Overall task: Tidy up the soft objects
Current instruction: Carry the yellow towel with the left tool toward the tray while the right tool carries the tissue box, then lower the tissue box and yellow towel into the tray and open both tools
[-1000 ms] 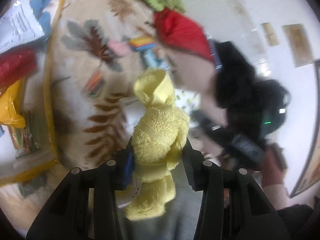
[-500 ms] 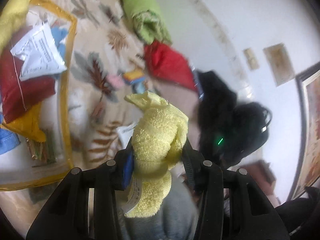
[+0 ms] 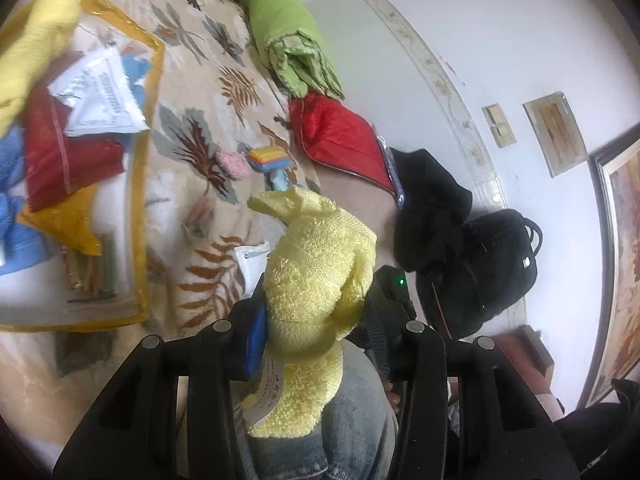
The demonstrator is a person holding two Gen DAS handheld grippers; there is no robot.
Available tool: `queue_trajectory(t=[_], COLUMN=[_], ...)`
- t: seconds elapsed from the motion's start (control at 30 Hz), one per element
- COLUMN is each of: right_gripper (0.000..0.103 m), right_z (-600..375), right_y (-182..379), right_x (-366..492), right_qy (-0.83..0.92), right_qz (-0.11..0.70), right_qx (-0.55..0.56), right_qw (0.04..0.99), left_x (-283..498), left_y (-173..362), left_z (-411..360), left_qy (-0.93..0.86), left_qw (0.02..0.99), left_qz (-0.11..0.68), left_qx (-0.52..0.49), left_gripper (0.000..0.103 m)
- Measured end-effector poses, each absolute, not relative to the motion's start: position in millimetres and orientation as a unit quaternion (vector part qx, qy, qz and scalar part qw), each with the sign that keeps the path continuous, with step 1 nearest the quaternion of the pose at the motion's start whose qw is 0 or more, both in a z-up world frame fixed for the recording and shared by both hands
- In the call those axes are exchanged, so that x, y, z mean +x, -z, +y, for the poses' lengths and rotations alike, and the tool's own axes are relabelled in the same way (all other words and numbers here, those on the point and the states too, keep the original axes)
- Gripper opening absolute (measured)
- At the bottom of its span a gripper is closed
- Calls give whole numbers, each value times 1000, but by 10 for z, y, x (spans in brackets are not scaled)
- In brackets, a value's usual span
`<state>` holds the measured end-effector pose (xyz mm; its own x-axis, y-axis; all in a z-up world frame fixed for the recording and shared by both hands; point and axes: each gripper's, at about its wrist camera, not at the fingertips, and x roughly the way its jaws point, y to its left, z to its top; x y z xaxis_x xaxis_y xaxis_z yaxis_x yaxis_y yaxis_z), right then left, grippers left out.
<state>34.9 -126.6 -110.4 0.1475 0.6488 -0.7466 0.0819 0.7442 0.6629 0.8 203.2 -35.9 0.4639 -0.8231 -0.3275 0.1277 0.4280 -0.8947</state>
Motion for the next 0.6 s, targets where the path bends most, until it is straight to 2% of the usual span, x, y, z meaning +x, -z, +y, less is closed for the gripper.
queue_trajectory(t=[0.07,0.13,0.2,0.47,0.6], right_gripper=[38,27,22,22,22], right_z=[-1251,-1256,-1247,-806,-104], right_y=[1064,967,756,-78,-223], right_x=[319,301,311,481,914], right_qy=[-200,-198,-202,-275,-326], right_qz=[616,607,584,477,473], right_qx=[288,279,258,196,156], right_qw=[705,717,743,811,803], left_x=[-52,-112,-176,-224,10], left_y=[341,330,287,86,-45], left_z=[2116,2225,2351,2675,2909], left_qy=[308,286,254,167,107], left_qw=[749,758,777,830,850], left_qz=[399,387,370,327,322], left_qx=[-431,-440,-441,-419,-402], left_gripper=[43,43,43,43,43])
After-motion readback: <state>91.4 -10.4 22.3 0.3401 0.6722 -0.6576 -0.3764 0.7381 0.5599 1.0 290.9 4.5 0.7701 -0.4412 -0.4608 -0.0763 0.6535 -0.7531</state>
